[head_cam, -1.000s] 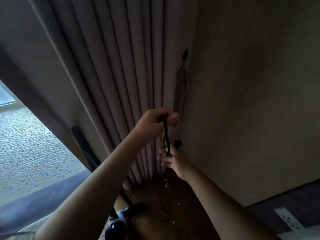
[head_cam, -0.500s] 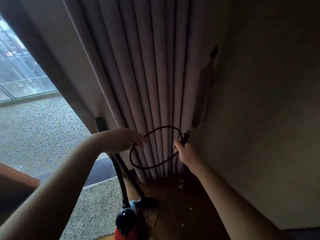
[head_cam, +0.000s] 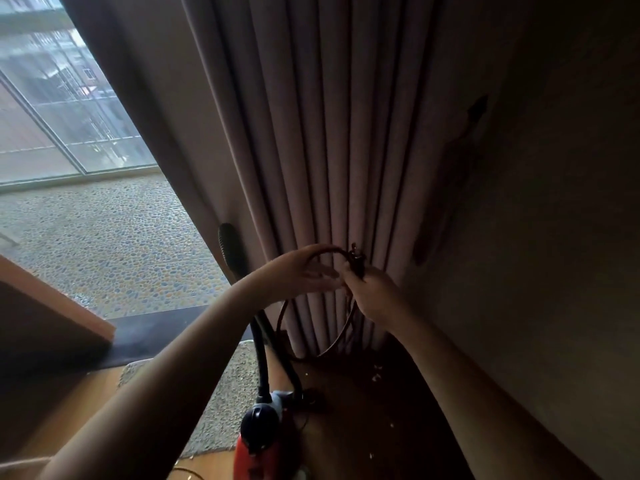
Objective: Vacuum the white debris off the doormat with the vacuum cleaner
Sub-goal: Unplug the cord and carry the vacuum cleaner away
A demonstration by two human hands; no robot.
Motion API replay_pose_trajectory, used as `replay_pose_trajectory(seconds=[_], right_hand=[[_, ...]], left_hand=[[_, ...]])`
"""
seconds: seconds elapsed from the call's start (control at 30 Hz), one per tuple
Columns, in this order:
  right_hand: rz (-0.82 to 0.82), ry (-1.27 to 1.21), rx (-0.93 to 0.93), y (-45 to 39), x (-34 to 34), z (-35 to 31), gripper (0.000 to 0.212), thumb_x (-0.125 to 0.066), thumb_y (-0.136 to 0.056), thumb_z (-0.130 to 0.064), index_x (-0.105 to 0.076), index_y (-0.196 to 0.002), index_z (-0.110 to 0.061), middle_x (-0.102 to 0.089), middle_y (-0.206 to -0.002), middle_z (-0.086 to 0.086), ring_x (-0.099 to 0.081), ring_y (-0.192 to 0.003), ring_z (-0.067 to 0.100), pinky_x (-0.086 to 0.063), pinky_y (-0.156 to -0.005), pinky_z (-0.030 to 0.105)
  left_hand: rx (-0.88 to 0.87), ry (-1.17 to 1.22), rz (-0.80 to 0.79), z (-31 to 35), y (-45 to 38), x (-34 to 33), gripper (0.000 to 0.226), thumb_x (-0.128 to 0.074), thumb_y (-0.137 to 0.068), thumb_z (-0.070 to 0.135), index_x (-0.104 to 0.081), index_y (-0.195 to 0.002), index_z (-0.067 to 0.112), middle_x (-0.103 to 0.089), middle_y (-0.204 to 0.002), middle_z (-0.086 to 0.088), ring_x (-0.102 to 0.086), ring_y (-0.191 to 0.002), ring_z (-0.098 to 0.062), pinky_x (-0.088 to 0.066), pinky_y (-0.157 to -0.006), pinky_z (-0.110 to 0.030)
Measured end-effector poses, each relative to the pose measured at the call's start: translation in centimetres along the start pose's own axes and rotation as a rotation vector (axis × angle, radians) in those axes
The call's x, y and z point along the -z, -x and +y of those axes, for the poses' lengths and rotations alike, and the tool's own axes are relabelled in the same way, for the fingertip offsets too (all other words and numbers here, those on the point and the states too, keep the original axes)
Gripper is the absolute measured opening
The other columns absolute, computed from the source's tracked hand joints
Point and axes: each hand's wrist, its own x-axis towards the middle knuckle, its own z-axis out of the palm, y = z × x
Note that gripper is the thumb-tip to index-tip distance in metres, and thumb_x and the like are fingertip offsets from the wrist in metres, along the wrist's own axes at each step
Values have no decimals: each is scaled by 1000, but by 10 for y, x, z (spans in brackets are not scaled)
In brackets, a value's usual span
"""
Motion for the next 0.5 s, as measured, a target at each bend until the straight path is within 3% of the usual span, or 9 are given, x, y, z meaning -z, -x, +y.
replay_pose_trajectory(seconds=[0.13,0.23,0.37,0.5], right_hand=[[-2,48,135,4,9,-2,42,-40,-105,-33,-54,-68,-20,-54,-65,2,-49,-55,10,-35,-50,13],[-34,36,223,4,11,-7,34,-41,-105,-33,-56,-77,-23,-58,-69,-2,-53,-60,2,-39,-57,10],[-50,10,263,2,11,-12,28,-42,-105,-34,-58,-89,-18,-53,-68,-6,-50,-58,-1,-40,-59,12],[2,33,312,4,12,-10,25,-42,-105,-30,-55,-85,-21,-54,-70,-3,-50,-61,-2,-41,-62,9]], left_hand=[[59,342,-110,-28,8,-18,58,-73,-86,20,-49,-138,27,-65,-131,-5,-58,-126,-21,-40,-111,-46],[6,272,-170,-34,8,-43,61,-75,-82,10,-50,-136,23,-64,-132,0,-53,-130,-13,-38,-112,-35],[-47,115,-119,-24,-1,-66,43,-75,-83,3,-62,-116,27,-71,-111,10,-63,-111,-4,-48,-100,-30],[-82,127,-23,-19,-5,-81,24,-75,-84,9,-70,-108,10,-74,-104,-6,-68,-100,-12,-53,-92,-27]])
